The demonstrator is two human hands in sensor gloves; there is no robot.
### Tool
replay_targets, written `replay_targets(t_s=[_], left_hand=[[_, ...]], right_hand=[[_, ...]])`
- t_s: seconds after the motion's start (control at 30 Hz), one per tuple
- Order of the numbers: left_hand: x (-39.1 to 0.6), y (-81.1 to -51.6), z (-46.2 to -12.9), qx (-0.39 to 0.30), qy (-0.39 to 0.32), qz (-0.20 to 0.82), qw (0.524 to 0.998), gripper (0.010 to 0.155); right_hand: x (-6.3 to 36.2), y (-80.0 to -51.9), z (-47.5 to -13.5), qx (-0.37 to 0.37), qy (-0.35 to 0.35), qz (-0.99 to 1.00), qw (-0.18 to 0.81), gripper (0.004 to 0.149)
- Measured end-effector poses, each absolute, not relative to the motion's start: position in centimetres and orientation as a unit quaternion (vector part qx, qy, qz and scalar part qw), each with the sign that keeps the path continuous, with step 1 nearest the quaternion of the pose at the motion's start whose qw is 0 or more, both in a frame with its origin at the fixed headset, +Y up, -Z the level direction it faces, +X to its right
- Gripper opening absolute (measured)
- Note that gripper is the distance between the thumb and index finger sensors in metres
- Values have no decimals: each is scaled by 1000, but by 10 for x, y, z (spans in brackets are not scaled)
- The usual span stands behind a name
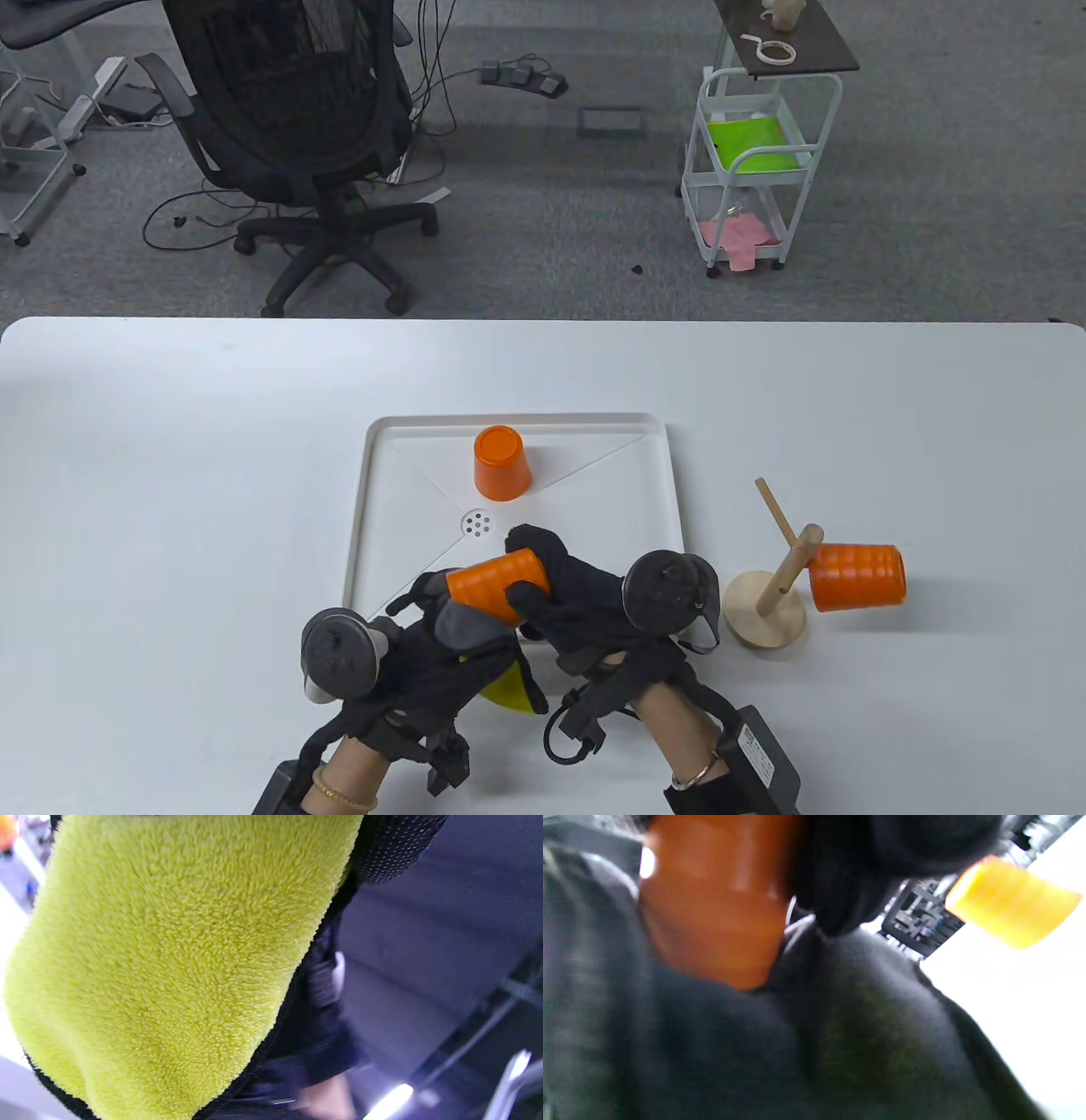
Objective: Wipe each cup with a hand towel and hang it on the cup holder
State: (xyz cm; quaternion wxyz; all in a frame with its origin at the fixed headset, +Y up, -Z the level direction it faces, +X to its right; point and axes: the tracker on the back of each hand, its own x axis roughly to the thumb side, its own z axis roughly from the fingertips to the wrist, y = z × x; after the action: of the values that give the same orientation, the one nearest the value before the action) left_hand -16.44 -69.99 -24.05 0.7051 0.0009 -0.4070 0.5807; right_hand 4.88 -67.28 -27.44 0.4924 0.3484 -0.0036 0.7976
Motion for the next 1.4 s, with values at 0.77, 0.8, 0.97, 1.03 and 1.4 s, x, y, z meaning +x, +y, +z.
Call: replay_targets(t_s=[0.77,0.8,0.97,1.03,1.4], left_hand=[[-233,-705,-264,19,-318,787,528,62],[-235,-705,-263,29,-315,781,539,62],[-225,-701,-254,102,-312,710,624,63],[-215,-698,-250,112,-331,660,665,64],[-177,-693,-230,173,-385,343,839,64]], right_hand=[[61,-627,-244,406,-228,827,315,74],[65,-627,-247,393,-217,820,354,74],[72,-635,-263,320,-110,776,532,77],[71,-645,-268,295,-54,764,572,78],[80,-671,-282,161,111,792,578,83]])
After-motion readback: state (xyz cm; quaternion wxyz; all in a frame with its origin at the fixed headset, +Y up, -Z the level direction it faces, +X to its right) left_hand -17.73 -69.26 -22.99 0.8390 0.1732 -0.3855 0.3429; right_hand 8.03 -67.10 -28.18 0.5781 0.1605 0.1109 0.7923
